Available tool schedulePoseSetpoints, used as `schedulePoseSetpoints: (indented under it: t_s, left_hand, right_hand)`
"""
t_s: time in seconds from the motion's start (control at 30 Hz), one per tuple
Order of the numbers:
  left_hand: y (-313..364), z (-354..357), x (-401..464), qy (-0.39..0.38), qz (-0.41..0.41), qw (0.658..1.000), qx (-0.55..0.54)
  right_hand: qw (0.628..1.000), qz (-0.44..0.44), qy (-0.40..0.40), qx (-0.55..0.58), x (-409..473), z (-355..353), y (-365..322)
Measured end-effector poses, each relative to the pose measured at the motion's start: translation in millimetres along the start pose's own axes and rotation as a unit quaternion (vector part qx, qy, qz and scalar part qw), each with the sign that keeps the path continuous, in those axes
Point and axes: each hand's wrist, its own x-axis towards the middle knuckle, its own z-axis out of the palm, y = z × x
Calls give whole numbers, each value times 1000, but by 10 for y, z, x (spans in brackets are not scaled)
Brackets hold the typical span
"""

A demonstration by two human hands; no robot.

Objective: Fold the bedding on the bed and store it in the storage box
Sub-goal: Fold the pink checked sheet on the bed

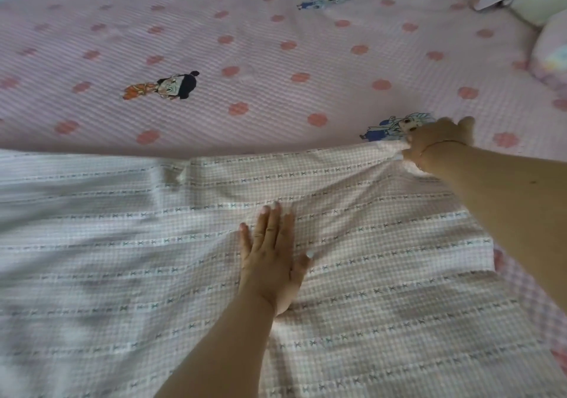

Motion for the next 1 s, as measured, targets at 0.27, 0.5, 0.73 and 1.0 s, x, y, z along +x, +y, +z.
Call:
schedulePoseSetpoints:
  t_s: [0.27,0.5,0.73,1.0]
  left_hand:
    - [-247,35,-706,7,-20,1000,9]
    - [-979,146,-1946,46,-141,988,52]
    - [-1366,127,-2772,5,-261,965,38]
    - [-1699,-253,-3166,-90,-311,945,52]
  right_hand:
    - [964,-200,-12,177,-1200,329,-1012]
    - [976,-97,-128,149,-1564,431,-934]
    - [943,-283,-77,155,-2617,165,-1662]
    - [934,-313,-130,116,-3355,55,-2154]
